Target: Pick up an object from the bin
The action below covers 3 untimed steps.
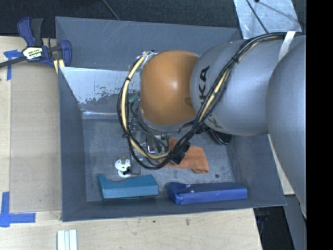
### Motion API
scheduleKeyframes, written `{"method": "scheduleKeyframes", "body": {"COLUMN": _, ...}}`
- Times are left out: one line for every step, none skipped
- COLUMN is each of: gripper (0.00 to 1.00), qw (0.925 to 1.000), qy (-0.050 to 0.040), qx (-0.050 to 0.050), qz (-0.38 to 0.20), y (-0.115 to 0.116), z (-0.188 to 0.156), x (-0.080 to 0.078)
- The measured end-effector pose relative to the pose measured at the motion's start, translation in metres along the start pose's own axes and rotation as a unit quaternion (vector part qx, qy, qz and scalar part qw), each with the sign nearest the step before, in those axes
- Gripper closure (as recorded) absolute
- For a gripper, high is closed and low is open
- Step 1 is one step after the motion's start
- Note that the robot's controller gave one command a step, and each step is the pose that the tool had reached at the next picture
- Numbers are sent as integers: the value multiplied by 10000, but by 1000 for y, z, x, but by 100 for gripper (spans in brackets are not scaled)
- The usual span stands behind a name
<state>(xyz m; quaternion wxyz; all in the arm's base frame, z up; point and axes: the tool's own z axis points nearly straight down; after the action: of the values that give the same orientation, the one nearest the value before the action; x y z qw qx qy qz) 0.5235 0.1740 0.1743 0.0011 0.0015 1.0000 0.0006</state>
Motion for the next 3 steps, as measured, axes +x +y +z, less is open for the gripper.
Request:
{"method": "scheduleKeyframes", "body": {"gripper": 0, "qw": 10000, "qy": 0, "qx": 0, "qz": 1, "y": 0, "z": 0, "x": 0}}
{"method": "scheduleKeyframes", "body": {"gripper": 0, "qw": 9999, "qy": 38, "qx": 13, "qz": -167, "y": -9, "z": -40, "x": 0}}
{"method": "scheduleKeyframes", "body": {"gripper": 0, "qw": 10000, "qy": -19, "qx": -1, "qz": -31, "y": 7, "z": -78, "x": 9}}
